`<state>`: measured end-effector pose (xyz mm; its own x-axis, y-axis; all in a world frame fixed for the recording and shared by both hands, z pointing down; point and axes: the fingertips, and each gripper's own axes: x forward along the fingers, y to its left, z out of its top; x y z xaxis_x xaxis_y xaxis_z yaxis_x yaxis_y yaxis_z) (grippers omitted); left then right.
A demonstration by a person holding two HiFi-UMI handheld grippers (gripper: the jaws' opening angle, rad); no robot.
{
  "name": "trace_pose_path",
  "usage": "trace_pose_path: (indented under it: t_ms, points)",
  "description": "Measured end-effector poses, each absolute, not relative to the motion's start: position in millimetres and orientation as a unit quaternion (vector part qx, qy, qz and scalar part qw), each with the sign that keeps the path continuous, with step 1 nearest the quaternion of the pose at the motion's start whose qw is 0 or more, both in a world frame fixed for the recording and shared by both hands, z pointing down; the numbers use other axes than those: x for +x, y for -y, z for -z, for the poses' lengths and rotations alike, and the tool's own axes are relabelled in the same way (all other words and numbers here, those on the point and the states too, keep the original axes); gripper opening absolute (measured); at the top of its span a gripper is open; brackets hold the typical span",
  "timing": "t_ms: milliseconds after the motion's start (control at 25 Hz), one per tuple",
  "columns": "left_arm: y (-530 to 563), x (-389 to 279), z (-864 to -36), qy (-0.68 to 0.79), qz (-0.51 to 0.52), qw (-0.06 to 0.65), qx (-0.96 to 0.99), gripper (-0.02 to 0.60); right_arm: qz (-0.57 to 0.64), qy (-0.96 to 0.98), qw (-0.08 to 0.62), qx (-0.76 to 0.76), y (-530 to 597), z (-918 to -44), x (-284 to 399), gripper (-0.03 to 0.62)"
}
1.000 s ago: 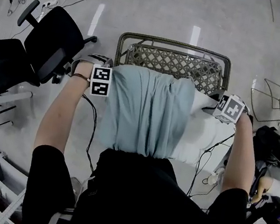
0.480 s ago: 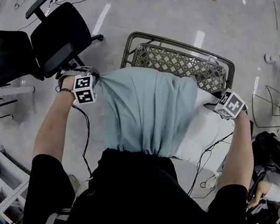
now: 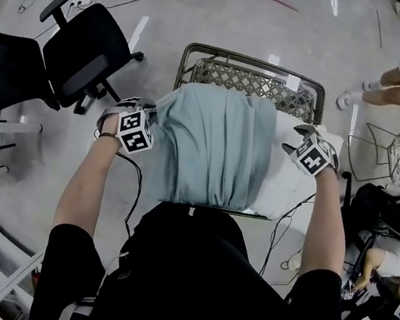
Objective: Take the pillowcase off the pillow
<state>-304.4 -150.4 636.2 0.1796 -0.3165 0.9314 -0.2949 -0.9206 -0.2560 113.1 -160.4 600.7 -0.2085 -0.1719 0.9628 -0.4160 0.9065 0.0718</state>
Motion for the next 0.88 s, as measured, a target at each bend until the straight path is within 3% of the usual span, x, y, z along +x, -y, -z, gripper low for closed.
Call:
trace_pose_path:
  t_ms: [360, 720, 880]
  points:
    - [69, -278, -631, -0.195, 0.546, -0.056, -0.813, 0.098, -0.117, 0.797, 0.558, 0.202, 51, -605, 75, 0.267]
    - [-45, -275, -642, -0.202, 0.554, -0.117, -0.799, 0.143, -0.095, 0.826, 0.505, 0.234, -22, -611, 84, 0.267]
    - [-92, -275, -643, -0.210, 0.557, -0.132, -0.792, 0.160, -0.073, 0.826, 0.516, 0.215, -61, -615, 90, 0.313]
